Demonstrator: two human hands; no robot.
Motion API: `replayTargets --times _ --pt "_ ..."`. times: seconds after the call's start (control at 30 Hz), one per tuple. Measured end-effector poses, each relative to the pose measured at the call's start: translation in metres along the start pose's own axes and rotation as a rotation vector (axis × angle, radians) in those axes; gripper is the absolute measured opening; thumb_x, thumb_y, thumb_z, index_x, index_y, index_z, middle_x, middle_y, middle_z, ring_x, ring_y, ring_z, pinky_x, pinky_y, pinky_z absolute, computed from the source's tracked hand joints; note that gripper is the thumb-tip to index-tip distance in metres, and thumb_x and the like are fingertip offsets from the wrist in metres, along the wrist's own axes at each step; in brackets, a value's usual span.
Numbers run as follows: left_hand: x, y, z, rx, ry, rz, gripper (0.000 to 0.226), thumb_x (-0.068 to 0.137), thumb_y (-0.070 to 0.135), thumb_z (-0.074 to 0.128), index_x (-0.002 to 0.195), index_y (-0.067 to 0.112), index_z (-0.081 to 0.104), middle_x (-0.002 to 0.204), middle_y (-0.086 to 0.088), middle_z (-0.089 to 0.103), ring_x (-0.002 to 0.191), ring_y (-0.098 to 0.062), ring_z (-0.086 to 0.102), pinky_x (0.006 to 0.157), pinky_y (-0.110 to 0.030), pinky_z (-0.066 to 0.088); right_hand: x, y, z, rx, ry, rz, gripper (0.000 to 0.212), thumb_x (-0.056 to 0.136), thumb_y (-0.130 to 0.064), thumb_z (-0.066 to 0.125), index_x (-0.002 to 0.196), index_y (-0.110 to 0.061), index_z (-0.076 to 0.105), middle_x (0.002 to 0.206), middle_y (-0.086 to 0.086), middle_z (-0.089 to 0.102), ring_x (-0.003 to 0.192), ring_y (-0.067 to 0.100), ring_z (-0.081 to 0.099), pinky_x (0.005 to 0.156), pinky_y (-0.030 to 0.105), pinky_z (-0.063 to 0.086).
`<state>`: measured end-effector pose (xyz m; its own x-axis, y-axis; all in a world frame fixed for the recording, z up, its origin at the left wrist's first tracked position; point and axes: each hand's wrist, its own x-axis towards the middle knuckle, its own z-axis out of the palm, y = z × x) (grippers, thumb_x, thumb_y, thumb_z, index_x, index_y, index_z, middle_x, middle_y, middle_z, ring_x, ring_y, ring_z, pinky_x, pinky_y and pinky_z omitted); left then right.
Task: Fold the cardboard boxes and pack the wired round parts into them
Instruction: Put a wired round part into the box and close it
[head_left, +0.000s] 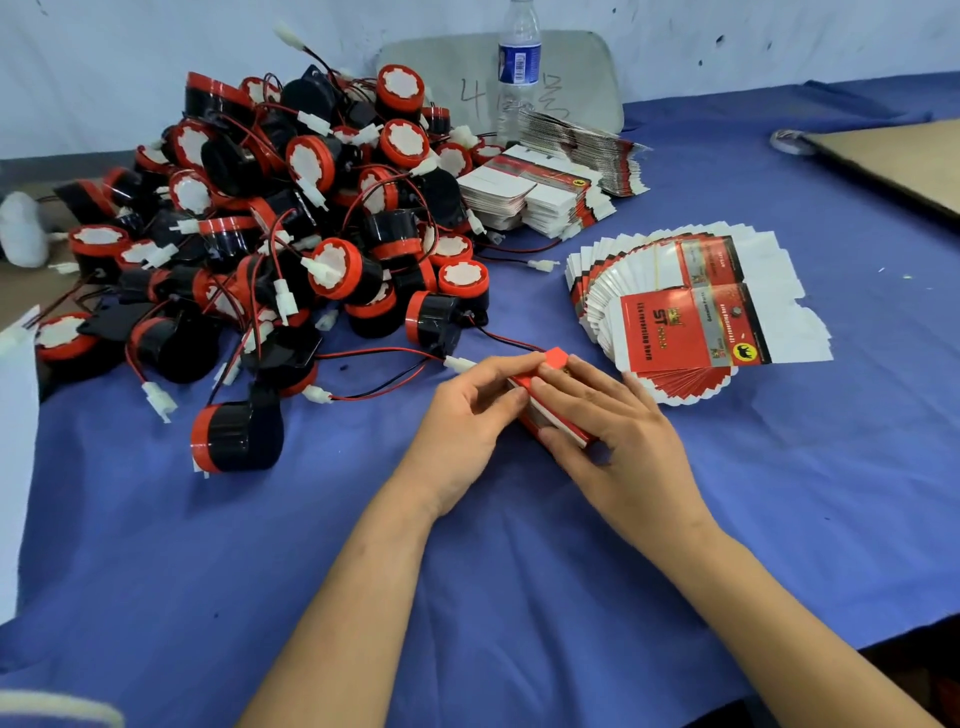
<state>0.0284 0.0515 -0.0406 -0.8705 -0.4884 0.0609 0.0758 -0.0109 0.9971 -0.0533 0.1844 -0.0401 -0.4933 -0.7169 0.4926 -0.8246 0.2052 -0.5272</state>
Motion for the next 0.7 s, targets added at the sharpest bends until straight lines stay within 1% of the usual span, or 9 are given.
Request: replayTargets --times 0.1,0.17,0.23,0.3,0.4,0.47,0.53,0.6,0.7 --pt "0.000 0.001 -0.003 0.016 -0.005 0.002 0.038 0.095 -0.008 0.047 0.123 0.012 0.063 0.124 -0.003 0.066 0.119 -0.010 0.059 0.102 -0.023 0.044 -0.001 0.003 -0.005 0.027 -0.080 0.013 0.041 0.089 -0.025 0.056 0.129 -0.024 0.059 0.134 -0.020 0.043 0.134 0.007 0.036 0.114 0.054 0.023" --pt "-0.001 0.003 -0.005 0.042 -0.036 0.002 0.043 0.095 -0.011 0.045 0.124 0.017 0.061 0.125 -0.001 0.065 0.120 -0.008 0.058 0.103 -0.022 0.043 -0.001 0.003 -0.007 -0.005 -0.110 0.013 0.042 0.091 -0.029 0.054 0.133 -0.028 0.055 0.137 -0.022 0.040 0.137 0.007 0.033 0.115 0.057 0.019" --pt "-0.001 0.004 -0.006 0.063 -0.047 0.007 0.045 0.094 -0.011 0.046 0.123 0.021 0.060 0.124 0.004 0.065 0.119 -0.005 0.058 0.101 -0.020 0.044 -0.002 0.002 -0.009 -0.058 -0.140 -0.005 0.042 0.093 -0.032 0.052 0.135 -0.029 0.053 0.140 -0.020 0.041 0.139 0.009 0.031 0.115 0.059 0.018" --pt "0.000 0.003 -0.006 0.055 -0.035 0.014 0.044 0.094 -0.009 0.049 0.121 0.022 0.062 0.121 0.007 0.067 0.117 -0.005 0.059 0.097 -0.018 0.045 -0.001 0.003 -0.013 -0.078 -0.195 -0.017 0.041 0.096 -0.030 0.052 0.137 -0.029 0.051 0.144 -0.016 0.042 0.142 0.008 0.027 0.117 0.056 0.014" --pt "-0.001 0.003 -0.005 0.025 -0.019 0.019 0.039 0.092 -0.008 0.053 0.121 0.016 0.063 0.119 0.005 0.068 0.114 -0.006 0.061 0.091 -0.016 0.047 0.002 0.007 -0.022 0.057 -0.304 0.013 0.044 0.096 -0.027 0.049 0.139 -0.032 0.046 0.147 -0.022 0.035 0.144 -0.001 0.017 0.120 0.048 0.006" --pt "-0.002 0.003 -0.002 0.016 -0.013 0.021 0.038 0.092 -0.009 0.053 0.120 0.015 0.063 0.118 0.006 0.069 0.112 -0.005 0.062 0.088 -0.015 0.048 0.004 0.009 -0.027 0.152 -0.339 0.025 0.043 0.097 -0.022 0.046 0.139 -0.031 0.044 0.148 -0.021 0.034 0.144 -0.001 0.016 0.121 0.044 0.010" --pt "-0.001 0.004 0.001 0.008 0.004 0.011 0.040 0.092 -0.011 0.052 0.121 0.015 0.062 0.118 0.006 0.068 0.110 -0.001 0.062 0.088 -0.014 0.047 0.005 0.010 -0.029 0.211 -0.361 0.032 0.043 0.099 -0.012 0.049 0.139 -0.028 0.043 0.149 -0.016 0.035 0.145 0.003 0.017 0.120 0.041 0.017" --pt "0.000 0.004 0.005 0.002 0.039 -0.006 0.045 0.092 -0.013 0.049 0.126 0.016 0.057 0.122 0.005 0.064 0.109 0.003 0.060 0.089 -0.013 0.047 0.006 0.011 -0.030 0.195 -0.378 0.021 0.045 0.099 -0.009 0.048 0.140 -0.027 0.041 0.149 -0.015 0.034 0.146 0.005 0.016 0.120 0.035 0.018" --pt "0.003 0.005 0.013 -0.013 0.102 -0.018 0.054 0.092 -0.015 0.044 0.133 0.019 0.051 0.128 0.006 0.059 0.106 0.011 0.058 0.086 -0.009 0.045 0.008 0.011 -0.030 0.141 -0.381 -0.011 0.047 0.099 -0.006 0.047 0.141 -0.026 0.038 0.149 -0.014 0.033 0.146 0.007 0.015 0.119 0.023 0.017"
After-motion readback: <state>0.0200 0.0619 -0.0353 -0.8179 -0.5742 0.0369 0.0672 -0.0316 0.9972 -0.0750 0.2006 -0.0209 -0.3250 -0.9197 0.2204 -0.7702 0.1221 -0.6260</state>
